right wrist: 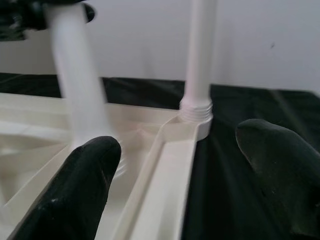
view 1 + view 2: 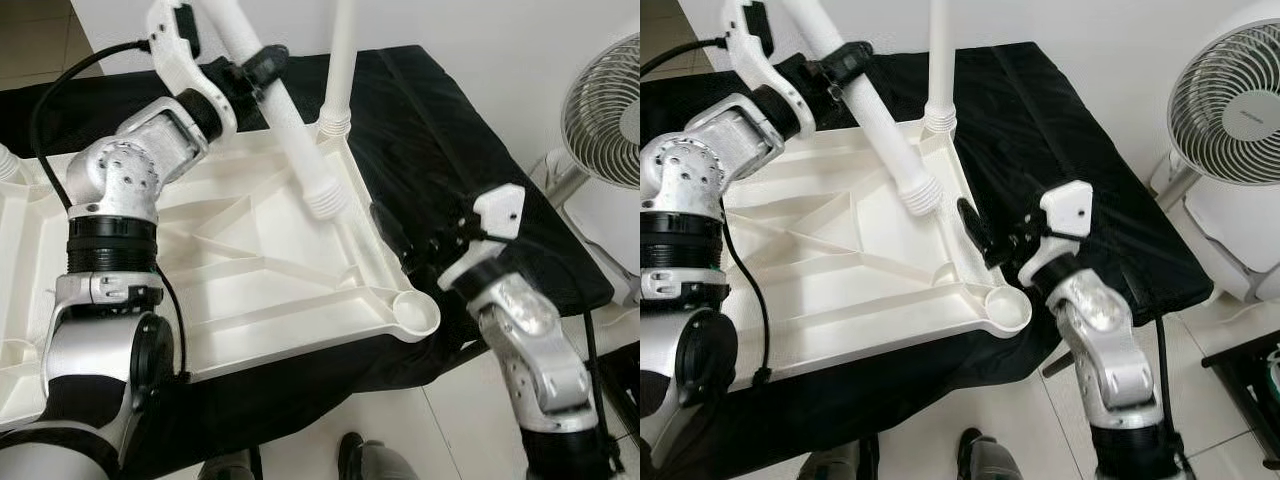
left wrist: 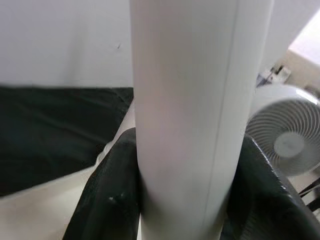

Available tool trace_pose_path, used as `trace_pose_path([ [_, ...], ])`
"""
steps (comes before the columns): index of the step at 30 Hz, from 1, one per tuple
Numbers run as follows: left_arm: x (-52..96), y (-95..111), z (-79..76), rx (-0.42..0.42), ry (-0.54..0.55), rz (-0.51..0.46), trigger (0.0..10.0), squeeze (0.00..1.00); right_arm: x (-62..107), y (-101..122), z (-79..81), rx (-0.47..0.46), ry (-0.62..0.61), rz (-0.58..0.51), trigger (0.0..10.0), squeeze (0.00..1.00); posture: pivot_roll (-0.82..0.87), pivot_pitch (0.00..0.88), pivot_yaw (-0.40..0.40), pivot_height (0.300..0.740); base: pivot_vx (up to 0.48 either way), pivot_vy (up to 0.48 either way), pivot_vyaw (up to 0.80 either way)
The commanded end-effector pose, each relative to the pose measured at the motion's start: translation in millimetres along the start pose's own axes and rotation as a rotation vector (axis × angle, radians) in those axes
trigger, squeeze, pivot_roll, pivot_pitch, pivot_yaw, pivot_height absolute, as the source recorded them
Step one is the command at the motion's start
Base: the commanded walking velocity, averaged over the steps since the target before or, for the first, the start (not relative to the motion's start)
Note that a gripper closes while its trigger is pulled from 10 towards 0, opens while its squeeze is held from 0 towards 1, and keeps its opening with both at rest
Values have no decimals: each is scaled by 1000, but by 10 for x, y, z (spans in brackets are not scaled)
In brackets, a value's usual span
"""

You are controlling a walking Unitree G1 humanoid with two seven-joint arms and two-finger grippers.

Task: Building children table

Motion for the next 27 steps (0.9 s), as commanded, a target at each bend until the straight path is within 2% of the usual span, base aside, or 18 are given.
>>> trace_pose_path([
  [1,-5,92,-266,-149,-105,-46,10000,0,-54,11,-37,12,5,41,10000,0,64,203,-35,740,0,0,0],
  [3,-8,80,-330,-210,-112,-50,10000,0,-93,34,-16,21,25,52,10000,0,64,203,-35,740,0,0,0],
  [6,-13,81,-366,-230,-104,-56,10000,0,-131,28,-7,28,32,74,10000,0,64,203,-35,740,0,0,0],
  [10,-11,86,-608,-306,-143,-80,10000,0,-214,-118,116,-76,120,196,10000,0,78,202,-47,740,0,0,0],
  [14,-11,87,-647,-320,-148,-84,10000,0,-225,-129,138,-80,139,204,10000,0,78,202,-47,740,0,0,0],
  [15,-7,89,-757,-341,-163,-100,10000,0,-249,-182,159,-58,170,230,10000,0,87,199,-60,740,0,0,0],
  [20,-11,91,-867,-347,-177,-117,10000,0,-271,-255,195,-55,202,257,10000,0,91,196,-67,740,0,0,0],
  [22,-21,98,-958,-335,-191,-129,10000,0,-333,-313,227,-35,208,262,10000,0,94,193,-70,740,0,0,0],
  [24,-21,98,-958,-335,-191,-129,10000,0,-333,-313,227,-35,208,262,10000,0,94,193,-70,740,0,0,0],
  [25,-26,93,-1027,-326,-201,-136,10000,0,-391,-342,261,-31,213,261,10000,0,99,191,-72,740,0,0,0],
  [27,-27,89,-1049,-323,-204,-137,10000,0,-428,-345,279,-20,214,251,10000,0,99,191,-72,740,0,0,0],
])
Point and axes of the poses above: a point about 5 cm out from each wrist's last joint towards the gripper, its own x axis pointing back from the gripper into the wrist, its own y axis along the axis of the wrist's last joint, z = x × y, the point moved 6 cm from there along -x, pointing out of the wrist towards the gripper, and after that the axes turned 11 degrees about -x, right-handed, at the moved point
